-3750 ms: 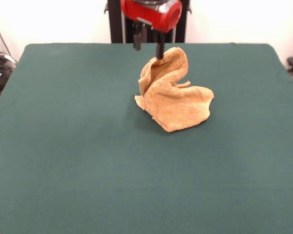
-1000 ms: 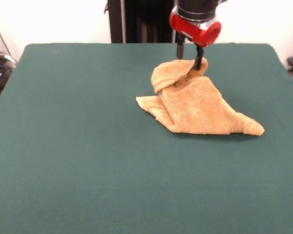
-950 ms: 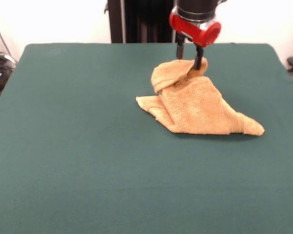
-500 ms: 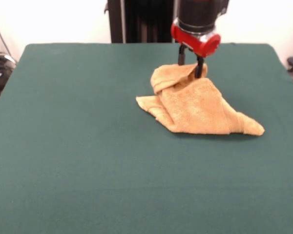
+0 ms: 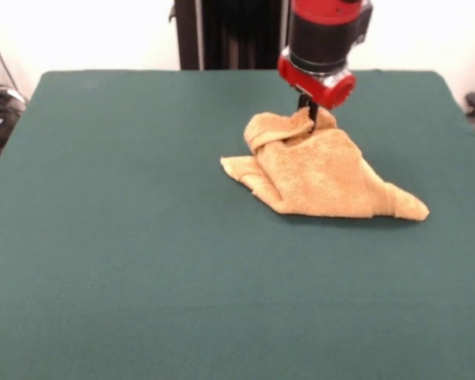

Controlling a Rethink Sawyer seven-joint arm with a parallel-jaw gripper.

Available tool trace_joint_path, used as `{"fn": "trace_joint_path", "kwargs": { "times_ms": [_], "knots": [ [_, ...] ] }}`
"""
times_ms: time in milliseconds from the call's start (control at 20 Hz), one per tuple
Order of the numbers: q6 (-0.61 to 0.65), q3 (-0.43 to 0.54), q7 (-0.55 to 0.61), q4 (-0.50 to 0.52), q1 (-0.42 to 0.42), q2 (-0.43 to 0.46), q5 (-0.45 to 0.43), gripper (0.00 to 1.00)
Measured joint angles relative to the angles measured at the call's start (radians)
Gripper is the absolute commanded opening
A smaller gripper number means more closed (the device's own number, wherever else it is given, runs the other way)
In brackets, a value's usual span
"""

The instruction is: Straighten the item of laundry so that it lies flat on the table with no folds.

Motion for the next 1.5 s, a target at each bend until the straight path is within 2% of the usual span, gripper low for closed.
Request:
{"fn": "trace_joint_path", "kwargs": {
  "times_ms": [250, 550, 800, 1100, 1200, 1500],
  "knots": [
    [0.000, -0.017, 0.003, 0.000, 0.035, 0.010, 0.020, 0.00],
    [0.000, -0.065, 0.059, 0.013, 0.129, -0.020, 0.071, 0.00],
    [0.026, -0.117, 0.189, 0.028, 0.246, -0.068, 0.114, 0.00],
    [0.113, -0.161, 0.351, 0.027, 0.342, -0.095, 0.134, 0.00],
    [0.155, -0.169, 0.420, 0.026, 0.369, -0.097, 0.136, 0.00],
    [0.216, -0.184, 0.529, 0.025, 0.401, -0.095, 0.136, 0.00]
  ]
}}
